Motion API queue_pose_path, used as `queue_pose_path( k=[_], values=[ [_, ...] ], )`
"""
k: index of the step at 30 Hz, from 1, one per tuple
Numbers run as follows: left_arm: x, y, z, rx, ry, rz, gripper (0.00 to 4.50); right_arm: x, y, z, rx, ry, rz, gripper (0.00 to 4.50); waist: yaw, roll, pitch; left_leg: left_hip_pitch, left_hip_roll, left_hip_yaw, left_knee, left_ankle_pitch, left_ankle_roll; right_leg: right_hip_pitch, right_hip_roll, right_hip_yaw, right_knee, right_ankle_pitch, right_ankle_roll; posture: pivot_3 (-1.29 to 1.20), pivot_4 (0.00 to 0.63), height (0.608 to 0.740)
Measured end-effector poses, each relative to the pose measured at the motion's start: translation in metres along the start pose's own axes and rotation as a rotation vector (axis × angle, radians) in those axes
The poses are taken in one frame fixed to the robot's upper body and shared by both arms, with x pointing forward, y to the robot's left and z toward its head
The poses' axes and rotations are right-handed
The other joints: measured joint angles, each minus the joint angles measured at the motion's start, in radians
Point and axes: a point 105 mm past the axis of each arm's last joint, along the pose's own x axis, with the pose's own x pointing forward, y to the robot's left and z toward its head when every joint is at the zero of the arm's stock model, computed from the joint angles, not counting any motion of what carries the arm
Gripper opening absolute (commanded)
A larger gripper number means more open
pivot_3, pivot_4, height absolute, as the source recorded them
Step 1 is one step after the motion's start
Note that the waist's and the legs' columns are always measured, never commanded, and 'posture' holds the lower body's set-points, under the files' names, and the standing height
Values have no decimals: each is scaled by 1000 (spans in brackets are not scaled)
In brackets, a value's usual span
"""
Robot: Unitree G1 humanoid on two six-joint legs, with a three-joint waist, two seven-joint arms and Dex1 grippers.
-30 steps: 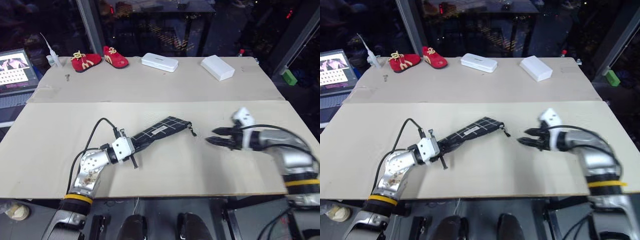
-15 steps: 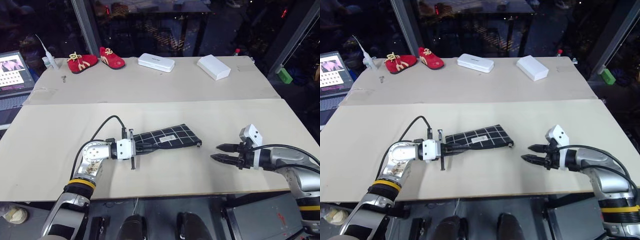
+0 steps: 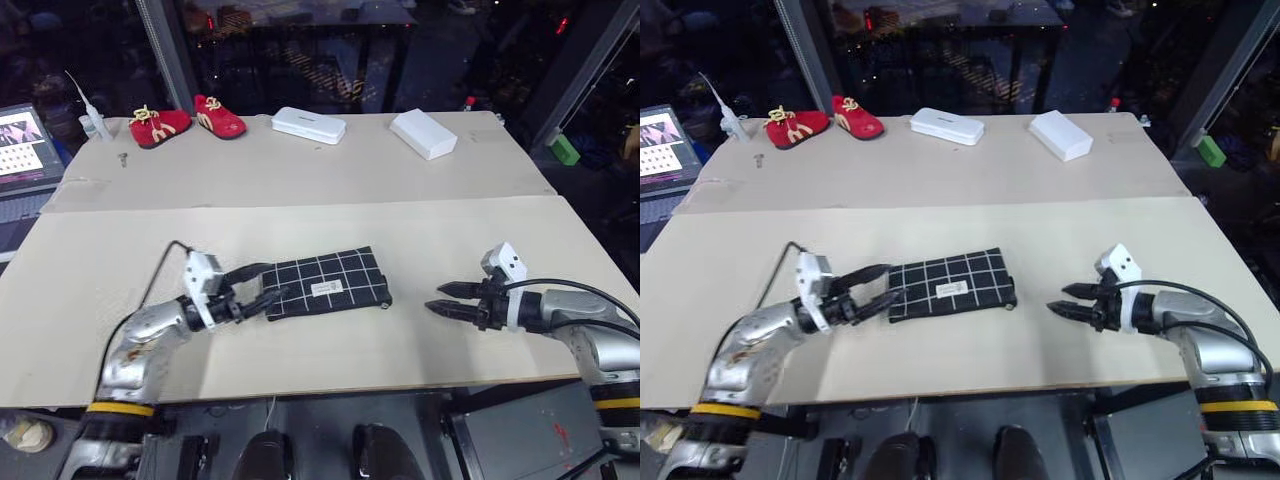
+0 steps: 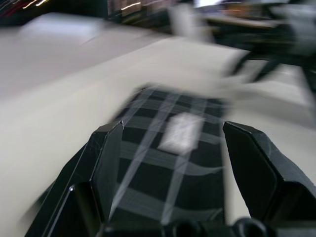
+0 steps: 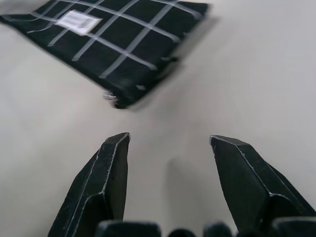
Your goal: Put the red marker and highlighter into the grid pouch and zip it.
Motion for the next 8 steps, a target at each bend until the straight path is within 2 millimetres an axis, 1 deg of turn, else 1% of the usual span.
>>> queue_pose_path(
  k=[2, 3, 4, 5, 7, 8],
  values=[
    [-19, 14, -8, -37, 37, 139, 3483, -4, -6, 1, 9, -25, -25, 2924, 0, 0, 0, 0, 0, 0, 0, 0, 0, 0, 0, 0, 0, 0, 0, 0, 150, 740],
    [-35, 23, -13, -60, 58, 230, 3483, -4, -9, 2, 17, -50, -33, 2924, 1, 0, 0, 0, 0, 0, 0, 0, 0, 0, 0, 0, 0, 0, 0, 0, 150, 740],
    [-46, 30, -15, -74, 66, 293, 3483, -6, -11, 2, 25, -61, -41, 2924, 3, 0, 0, 0, 0, 1, 0, 0, 0, 0, 0, 0, 0, 0, 0, 0, 150, 740],
    [-51, 33, -14, -76, 66, 326, 3483, -5, -12, 2, 30, -65, -44, 2924, 4, 0, 0, 0, 0, 1, 0, 0, 0, 0, 0, 0, 0, 0, -1, 0, 150, 740],
    [-69, 45, -10, -75, 50, 430, 3483, -2, -13, 1, 38, -85, -41, 2924, 11, 0, 0, 1, -1, 1, 0, 0, 0, 1, -1, 0, 0, 0, -1, 0, 150, 740],
    [-71, 47, -9, -75, 45, 447, 3483, -2, -13, 0, 41, -86, -41, 2924, 15, 0, 0, 1, -1, 1, 0, 0, 0, 1, -1, 0, 0, 0, -1, 0, 150, 740]
  ],
)
